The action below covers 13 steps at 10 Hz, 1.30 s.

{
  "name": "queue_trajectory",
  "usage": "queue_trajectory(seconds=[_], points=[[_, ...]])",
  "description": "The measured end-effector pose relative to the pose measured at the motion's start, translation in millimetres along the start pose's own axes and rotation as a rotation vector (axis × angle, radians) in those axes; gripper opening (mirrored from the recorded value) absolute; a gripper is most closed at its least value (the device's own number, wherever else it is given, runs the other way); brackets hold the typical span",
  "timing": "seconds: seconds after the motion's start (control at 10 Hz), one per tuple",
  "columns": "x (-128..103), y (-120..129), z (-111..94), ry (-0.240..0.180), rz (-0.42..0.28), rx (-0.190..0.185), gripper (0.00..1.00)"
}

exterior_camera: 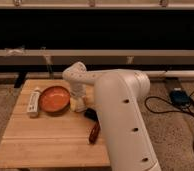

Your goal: Wipe the white sponge on the table

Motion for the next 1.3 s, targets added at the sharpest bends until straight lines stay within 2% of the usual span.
queue_trajectory(seconds=[0.3,0.5,0.6,0.8,1.1,1.3], points=[[7.5,-0.9,-2.2,-0.027,-0.007,0.003,0.28],[17.7,-6.4,-16.2,-0.058,-0.005,0.018,0.08],[17.2,-11.3,-21.1,-0.064,-0.005,0.031,0.02],[9.3,-23.7,-24.6,-0.067,-0.009,0.066,0.00],[5.5,-58.7,-21.3,-0.034,0.009,0.138,0.00],[2.6,-68.0,-19.2,-0.017,0.018,0.184,0.00]])
